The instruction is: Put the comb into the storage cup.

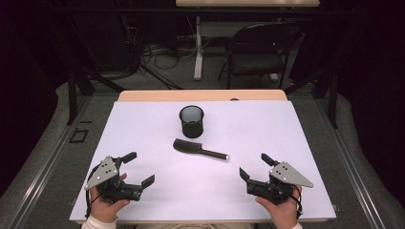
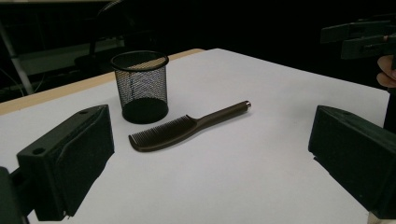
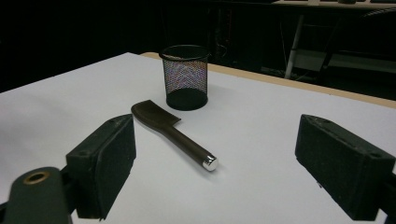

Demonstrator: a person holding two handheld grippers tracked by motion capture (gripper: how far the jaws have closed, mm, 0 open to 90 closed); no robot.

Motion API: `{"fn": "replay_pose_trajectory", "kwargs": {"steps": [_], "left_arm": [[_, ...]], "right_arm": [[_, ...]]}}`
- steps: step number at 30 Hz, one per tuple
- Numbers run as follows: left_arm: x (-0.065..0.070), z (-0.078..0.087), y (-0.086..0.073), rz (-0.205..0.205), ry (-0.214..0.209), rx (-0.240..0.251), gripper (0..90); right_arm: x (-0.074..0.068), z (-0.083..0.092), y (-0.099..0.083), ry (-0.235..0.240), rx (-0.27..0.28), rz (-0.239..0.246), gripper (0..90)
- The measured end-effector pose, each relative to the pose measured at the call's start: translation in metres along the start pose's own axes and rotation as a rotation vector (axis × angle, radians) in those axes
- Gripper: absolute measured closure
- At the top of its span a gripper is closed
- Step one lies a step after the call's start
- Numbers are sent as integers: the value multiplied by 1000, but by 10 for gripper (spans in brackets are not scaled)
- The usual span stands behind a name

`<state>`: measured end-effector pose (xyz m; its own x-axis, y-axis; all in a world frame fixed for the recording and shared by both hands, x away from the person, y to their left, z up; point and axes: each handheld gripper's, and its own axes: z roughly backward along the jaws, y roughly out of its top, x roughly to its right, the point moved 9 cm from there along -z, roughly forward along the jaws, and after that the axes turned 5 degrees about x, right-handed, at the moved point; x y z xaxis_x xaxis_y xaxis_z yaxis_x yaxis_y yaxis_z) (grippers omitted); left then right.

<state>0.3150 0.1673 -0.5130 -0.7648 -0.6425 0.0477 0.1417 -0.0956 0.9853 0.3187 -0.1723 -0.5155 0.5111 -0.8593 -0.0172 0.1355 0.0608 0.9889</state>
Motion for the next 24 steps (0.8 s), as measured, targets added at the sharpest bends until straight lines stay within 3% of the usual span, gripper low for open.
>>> {"fn": "replay_pose_trajectory", "kwargs": {"steps": [8, 9, 19, 24], "left_arm": [[0, 0, 0, 0, 1, 0, 4], [-2, 0, -1, -1, 16, -13, 4], [-3, -3, -8, -3, 22, -41, 4], [1, -5, -10, -6, 1, -57, 4]], "right_arm": [[-1, 1, -4, 2, -23, 13, 124], [-1, 0, -4, 1, -26, 17, 124], [1, -6, -10, 6, -61, 11, 124], [-1, -8, -13, 10, -86, 17, 124]]}}
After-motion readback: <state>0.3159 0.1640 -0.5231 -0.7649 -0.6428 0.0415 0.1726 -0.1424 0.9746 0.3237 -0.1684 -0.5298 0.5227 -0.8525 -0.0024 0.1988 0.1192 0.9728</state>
